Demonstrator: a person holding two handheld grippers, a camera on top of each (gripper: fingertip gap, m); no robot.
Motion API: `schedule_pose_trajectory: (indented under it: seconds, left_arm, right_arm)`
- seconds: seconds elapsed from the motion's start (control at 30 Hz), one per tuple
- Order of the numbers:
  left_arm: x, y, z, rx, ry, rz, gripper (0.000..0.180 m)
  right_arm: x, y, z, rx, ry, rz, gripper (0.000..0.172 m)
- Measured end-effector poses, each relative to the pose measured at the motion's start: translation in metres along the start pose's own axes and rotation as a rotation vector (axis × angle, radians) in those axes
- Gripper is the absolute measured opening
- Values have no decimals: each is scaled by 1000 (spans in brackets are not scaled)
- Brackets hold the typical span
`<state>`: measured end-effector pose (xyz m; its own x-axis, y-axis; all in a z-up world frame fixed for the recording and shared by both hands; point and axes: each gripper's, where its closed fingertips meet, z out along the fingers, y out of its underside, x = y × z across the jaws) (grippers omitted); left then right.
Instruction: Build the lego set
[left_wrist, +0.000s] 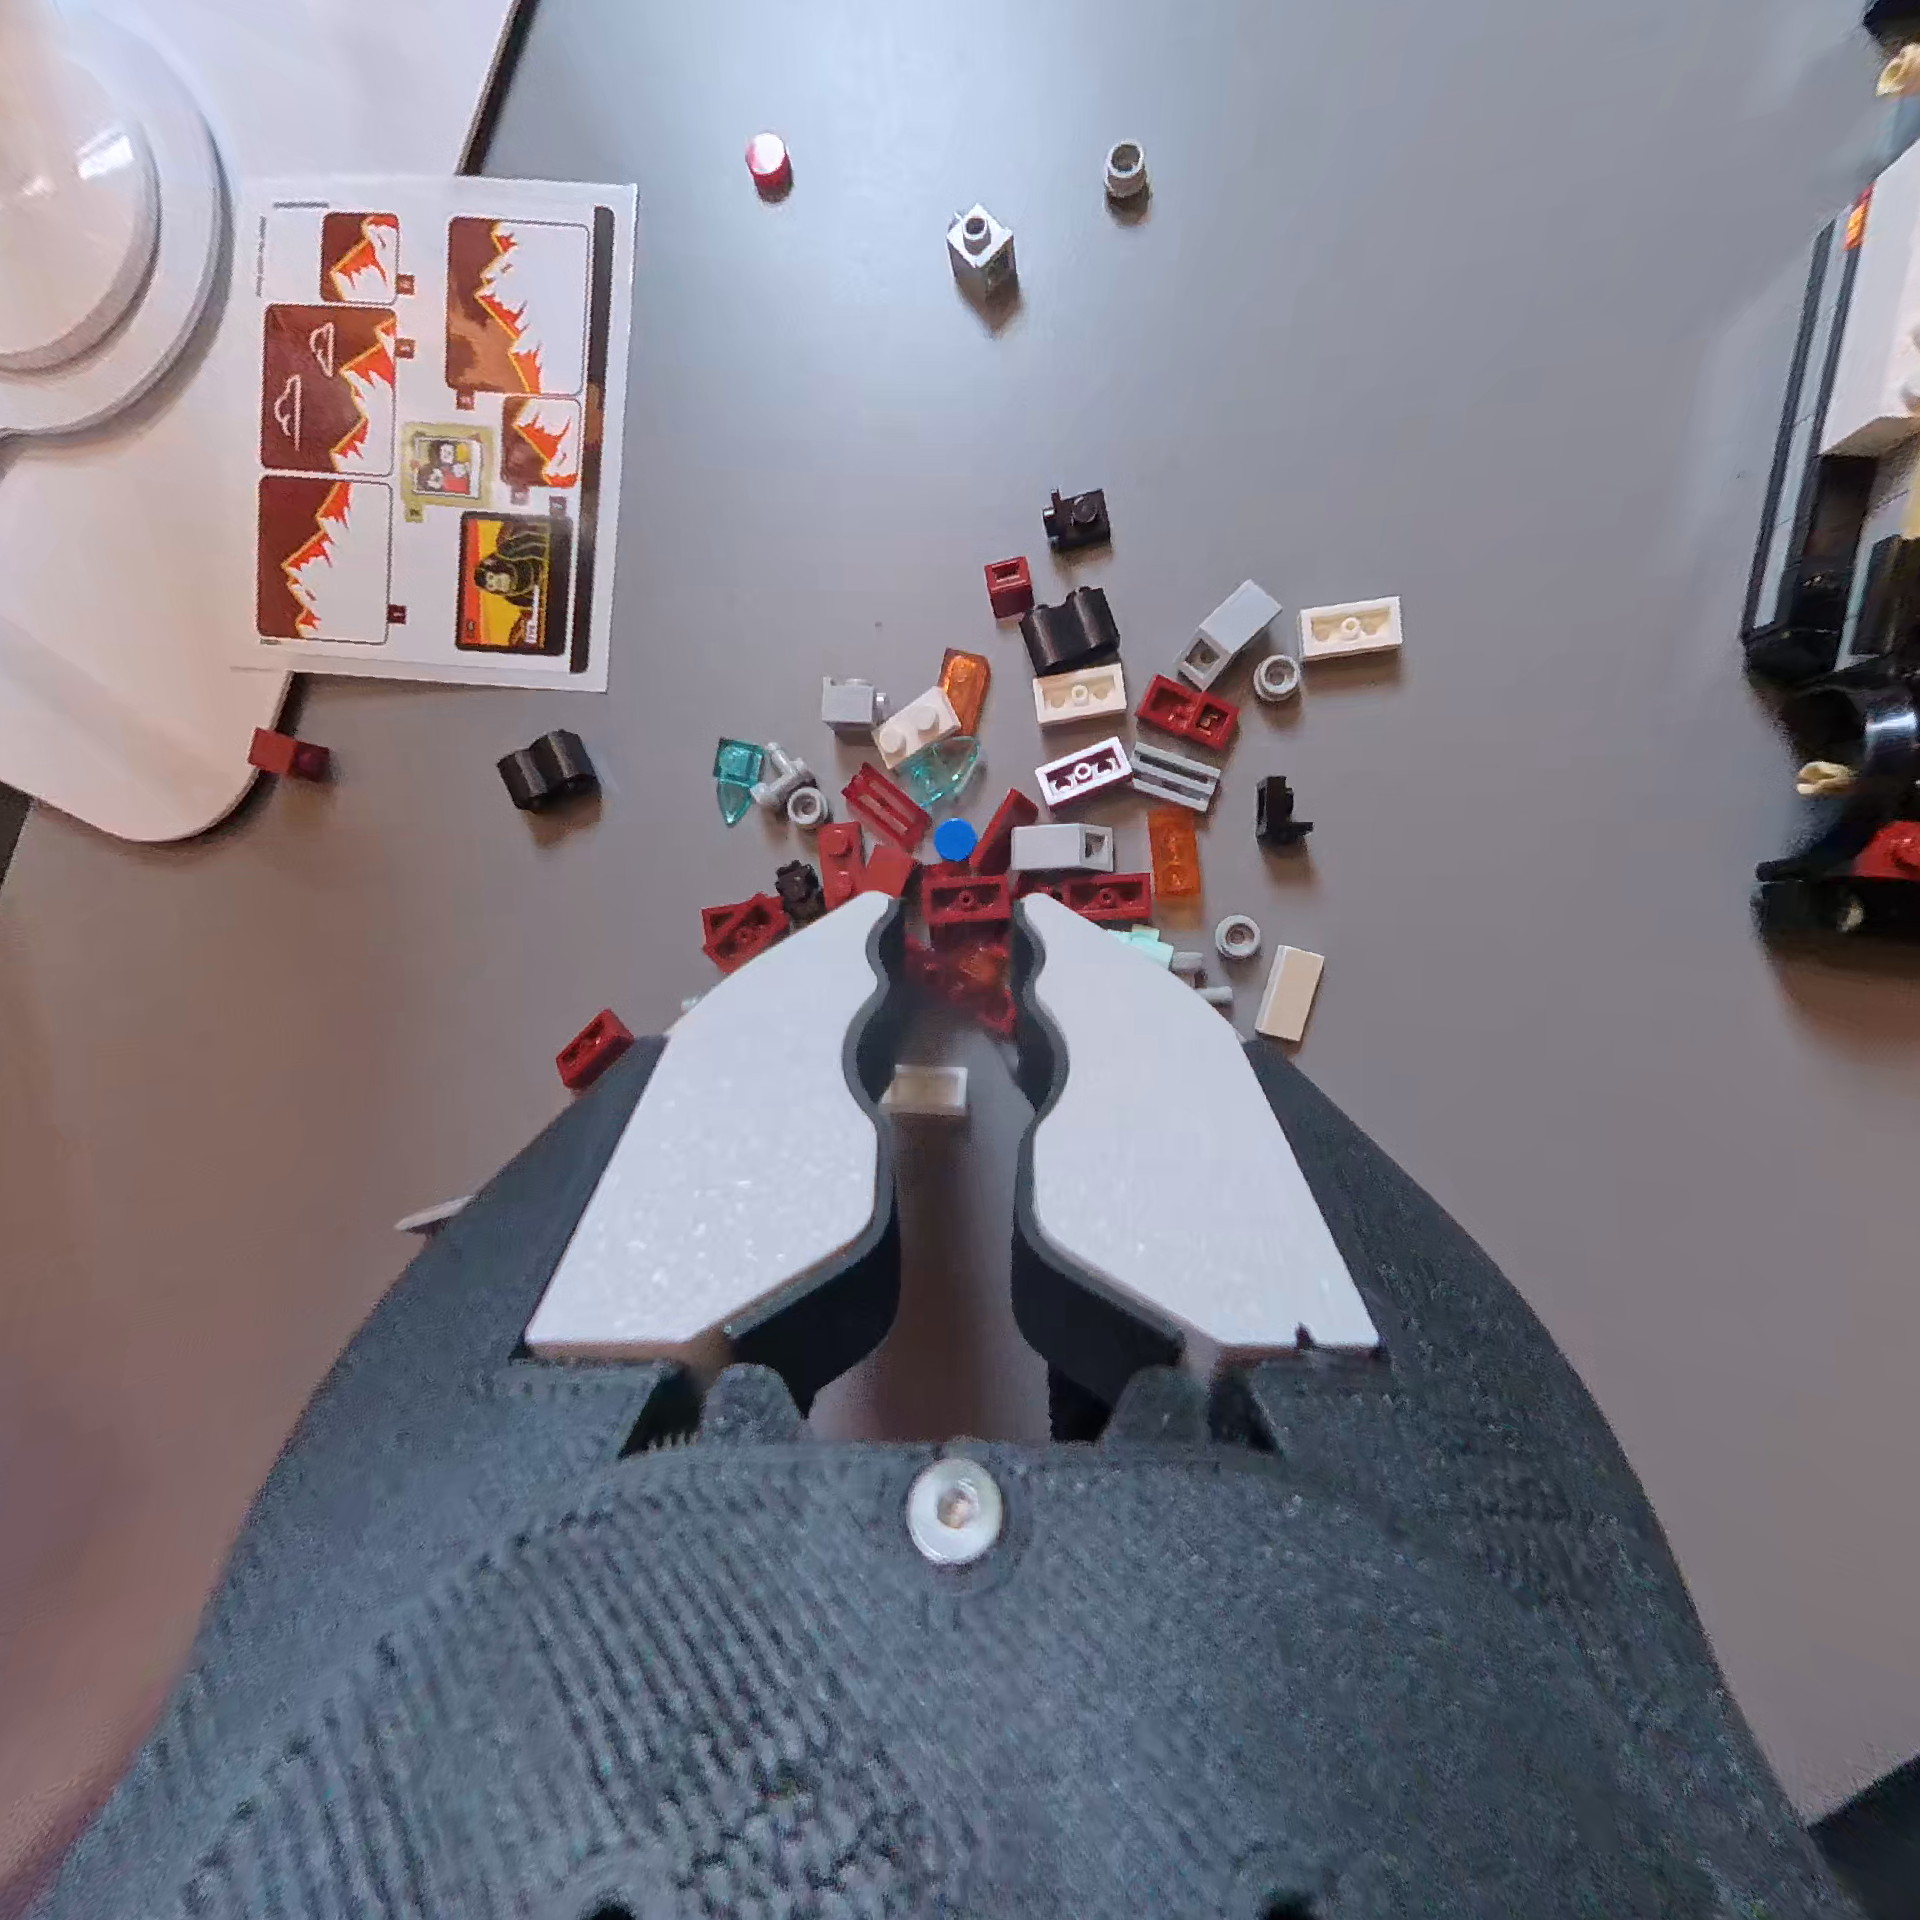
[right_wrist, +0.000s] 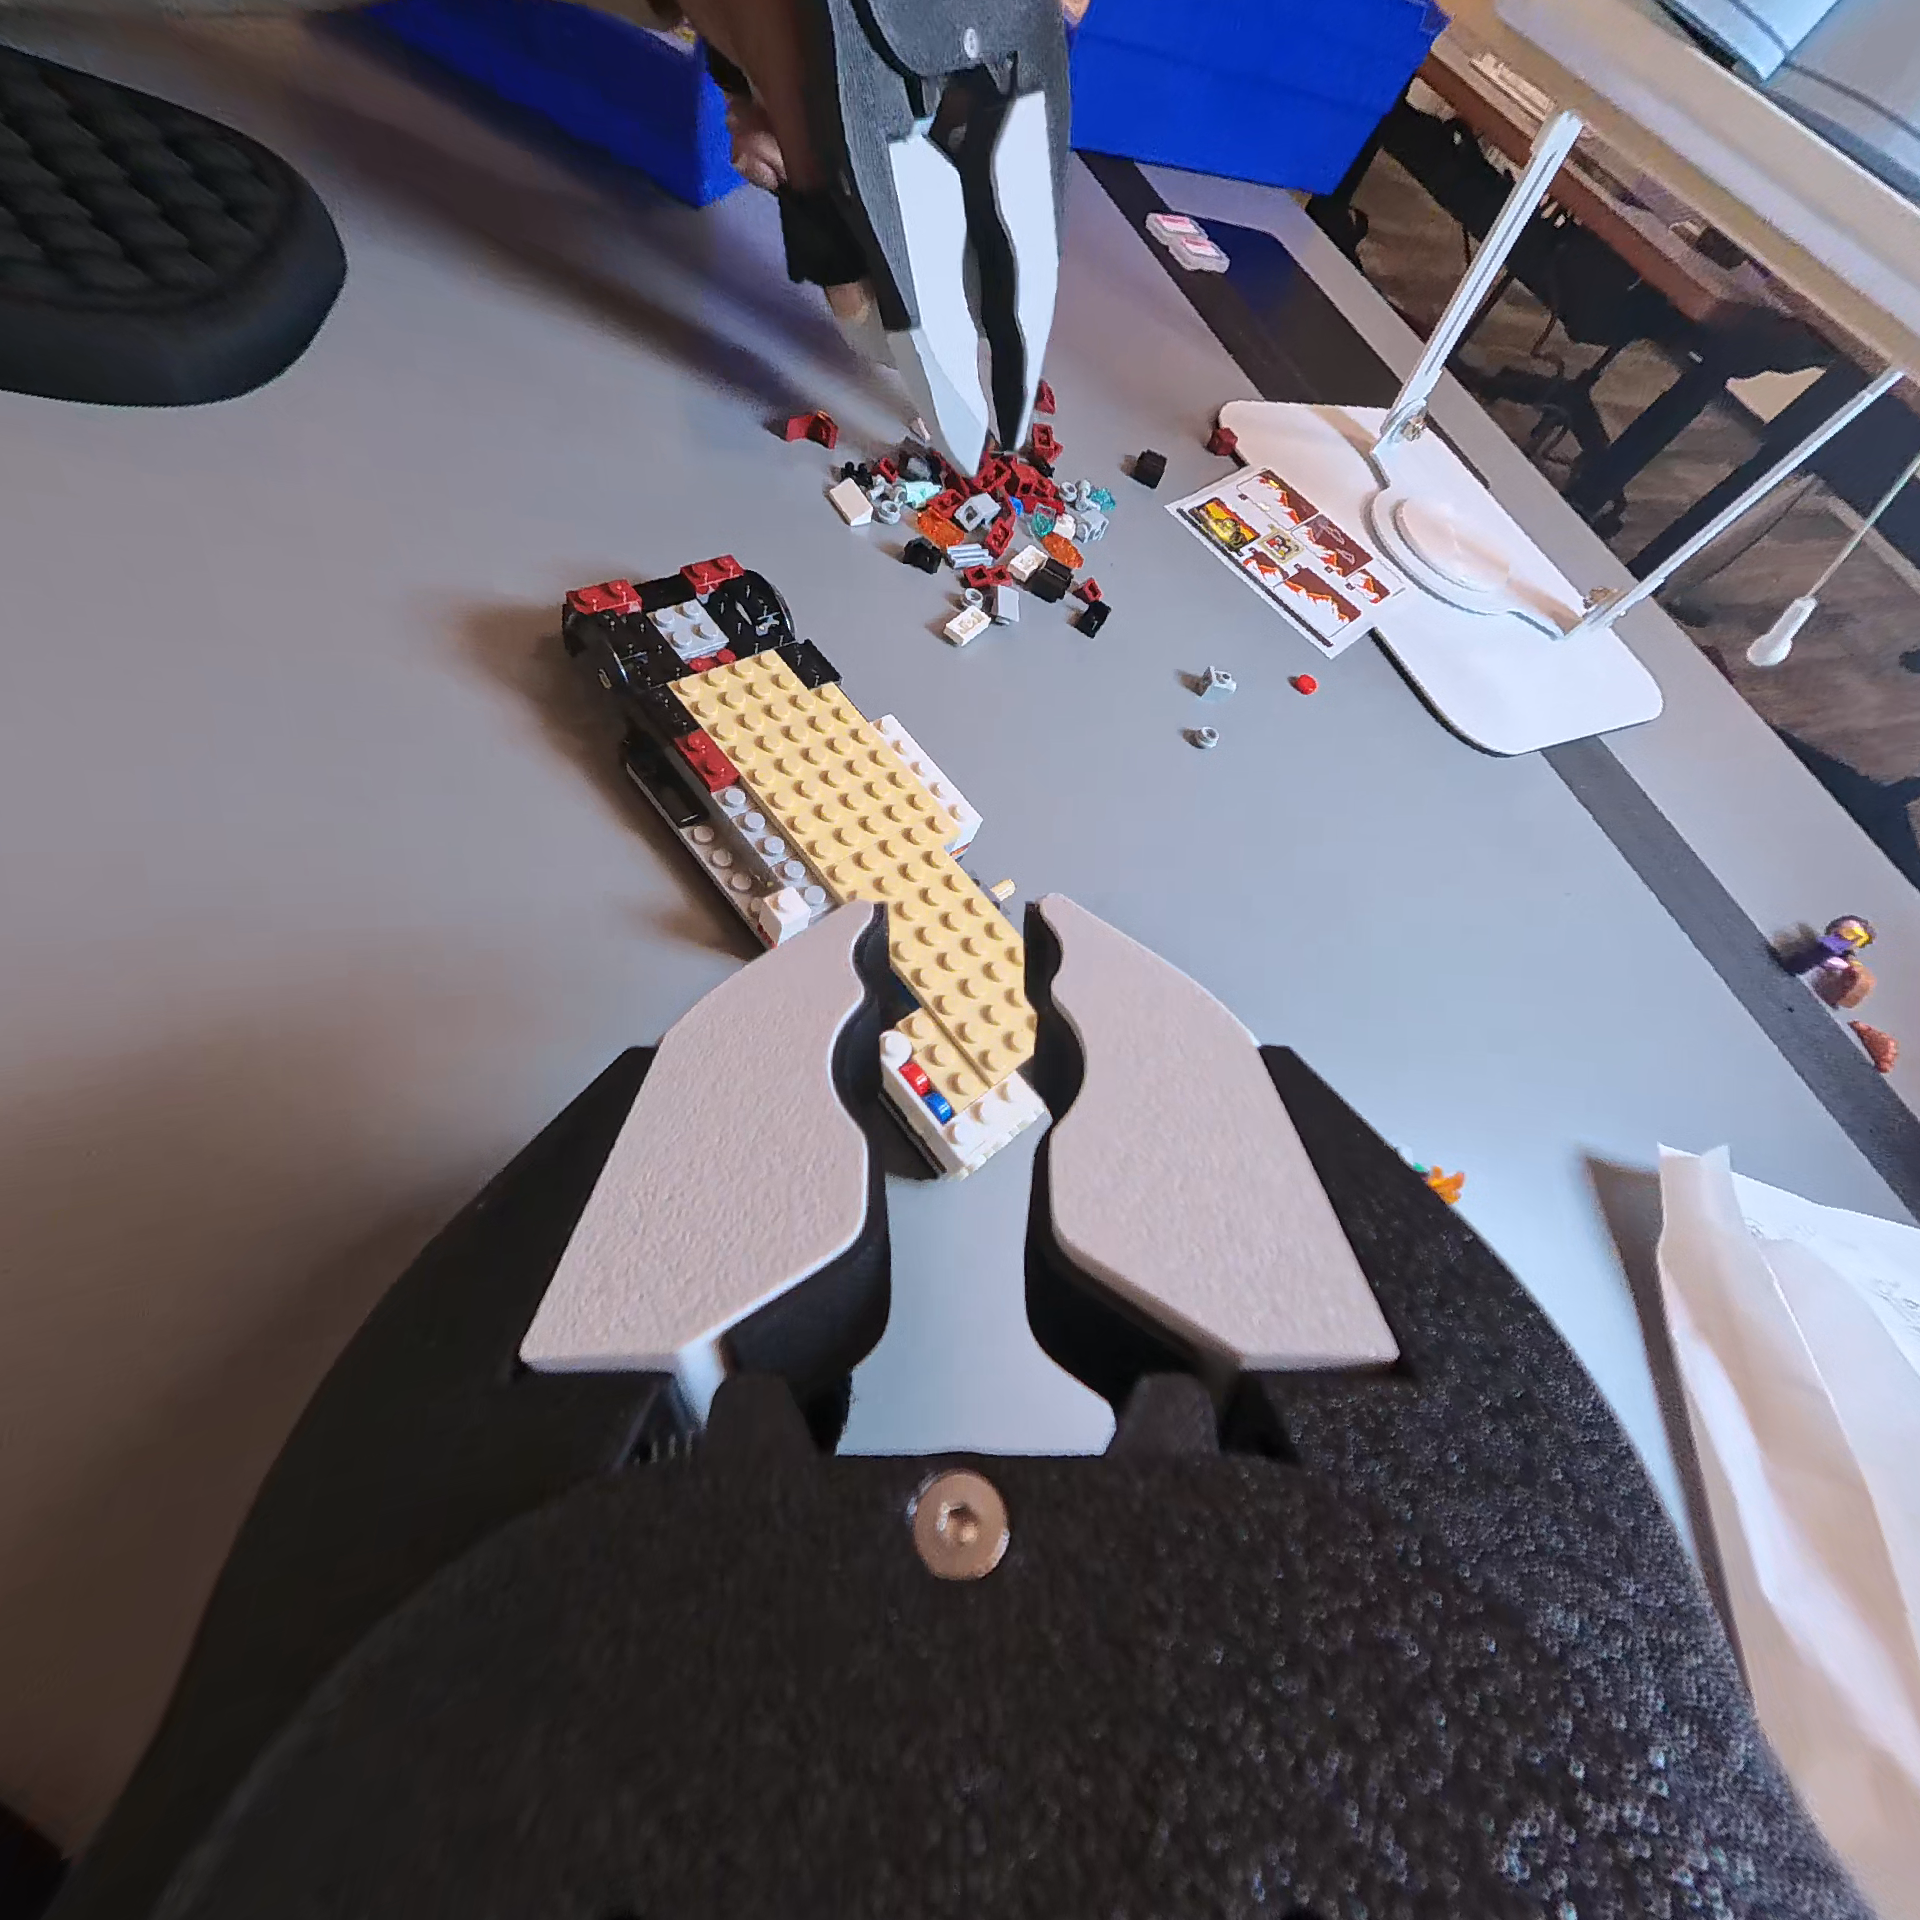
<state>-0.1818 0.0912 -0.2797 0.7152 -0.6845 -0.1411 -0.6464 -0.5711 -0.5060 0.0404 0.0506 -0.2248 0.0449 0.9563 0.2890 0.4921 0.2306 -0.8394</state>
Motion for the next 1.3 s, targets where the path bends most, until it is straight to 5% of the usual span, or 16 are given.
schedule_pose_trajectory:
  seconds: [0.3,0.57,0.87,1.3]
  left_arm:
    - [-1,0,6,-13,23,13,10]
    - [22,-29,-44,281,-112,112,9]
    - [34,-9,-21,213,-138,139,9]
    - [47,8,-16,192,-95,145,13]
  right_arm:
    - [4,9,-7,12,12,37,24]
    - [-2,-8,-2,41,-14,7,24]
    - [-28,-28,19,16,-72,-124,24]
    - [-26,-15,14,-10,-54,-69,23]
